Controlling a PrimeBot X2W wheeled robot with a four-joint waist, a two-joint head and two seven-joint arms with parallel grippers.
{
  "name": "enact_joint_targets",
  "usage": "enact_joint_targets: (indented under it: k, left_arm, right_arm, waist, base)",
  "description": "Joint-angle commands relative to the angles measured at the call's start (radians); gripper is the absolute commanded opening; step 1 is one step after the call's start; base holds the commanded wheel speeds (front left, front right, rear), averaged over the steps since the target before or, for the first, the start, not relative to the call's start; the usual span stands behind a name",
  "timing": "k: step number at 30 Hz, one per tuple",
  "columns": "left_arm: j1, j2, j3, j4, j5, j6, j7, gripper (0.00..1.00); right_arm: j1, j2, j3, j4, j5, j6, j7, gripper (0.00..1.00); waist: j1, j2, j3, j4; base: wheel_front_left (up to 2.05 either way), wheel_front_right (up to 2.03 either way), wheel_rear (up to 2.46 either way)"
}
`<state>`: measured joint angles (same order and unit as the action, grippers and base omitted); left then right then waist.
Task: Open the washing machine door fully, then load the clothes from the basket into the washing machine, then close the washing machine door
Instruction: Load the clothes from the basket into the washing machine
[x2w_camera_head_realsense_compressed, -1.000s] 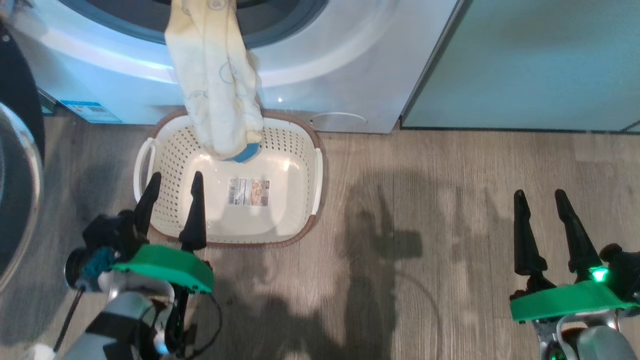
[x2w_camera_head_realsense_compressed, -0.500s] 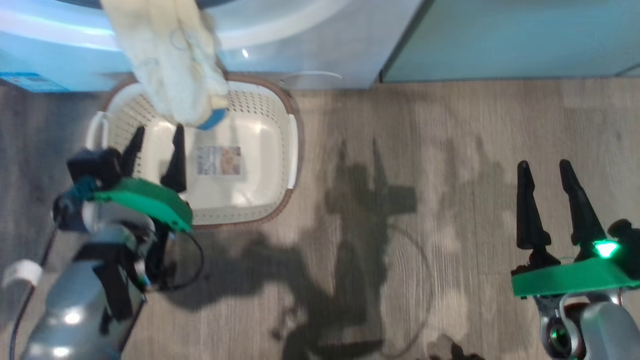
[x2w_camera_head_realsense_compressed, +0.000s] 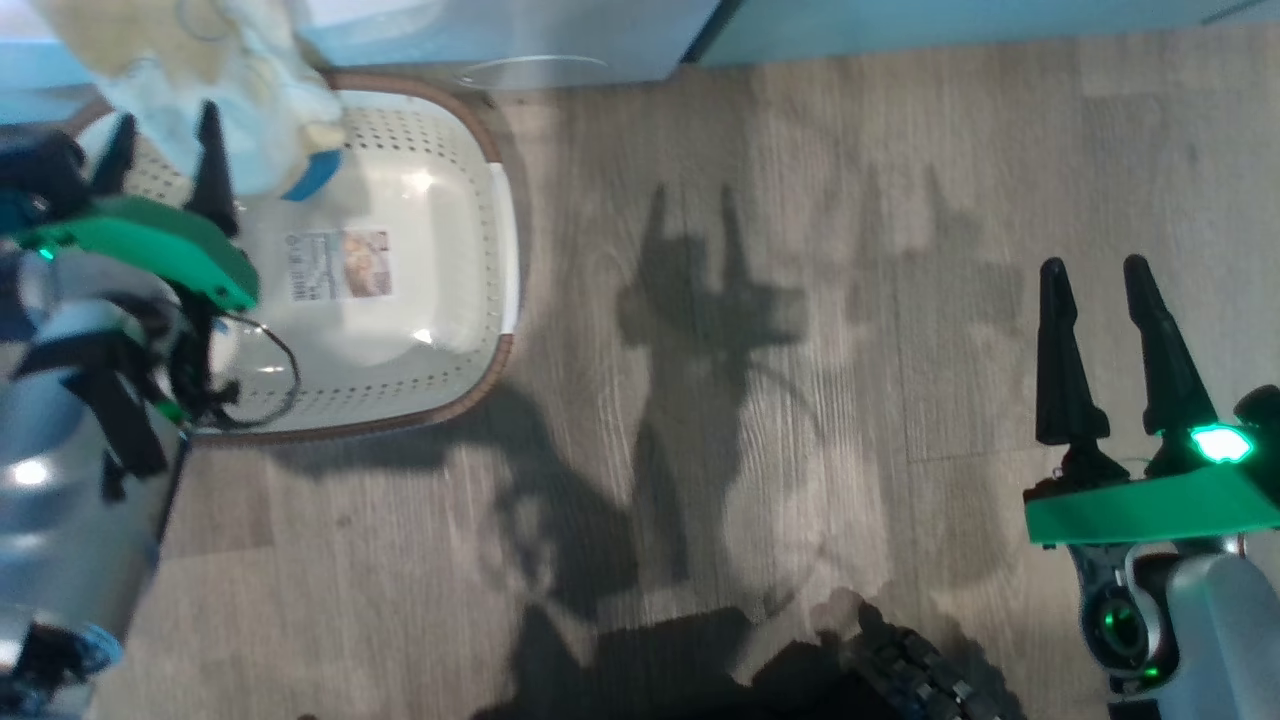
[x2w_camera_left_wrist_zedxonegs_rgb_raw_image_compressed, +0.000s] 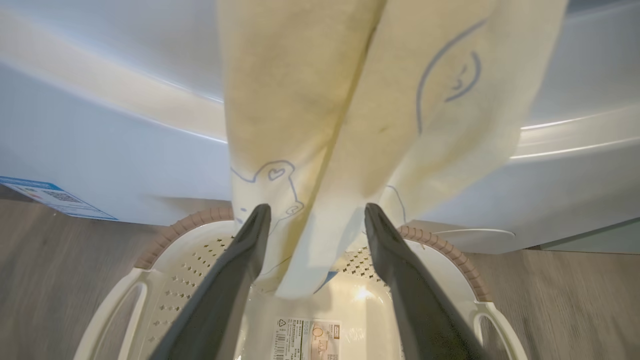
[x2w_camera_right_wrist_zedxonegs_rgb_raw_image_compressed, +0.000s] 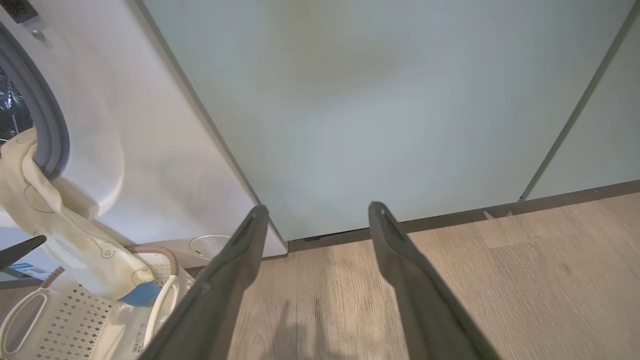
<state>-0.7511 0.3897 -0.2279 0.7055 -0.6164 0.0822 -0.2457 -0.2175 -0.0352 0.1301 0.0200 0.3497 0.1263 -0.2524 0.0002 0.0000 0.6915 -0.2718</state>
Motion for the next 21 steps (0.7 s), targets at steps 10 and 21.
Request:
enact_joint_targets:
  k: [10,21]
  left_arm:
    - [-0.134,0.071,0.009,0.134,0.004,-0.054,0.013,1.00]
    - [-0.187,0.063,-0.013,0.225,0.001,-0.094,0.017,0.00]
  right_arm:
    - [-0.012,-0.015,0.032,-0.025,0.038,0.004,-0.009,1.00]
    - [-0.016,-0.015,0.028,-0.022,0.051,0.004,-0.009,1.00]
  waist:
    - [-0.0002,0.0000,0.034,-0.053]
    - [-0.0002,0.0000,0.035,-0.058]
  base:
    - [0.00,0.00,0.00]
    - [0.00,0.00,0.00]
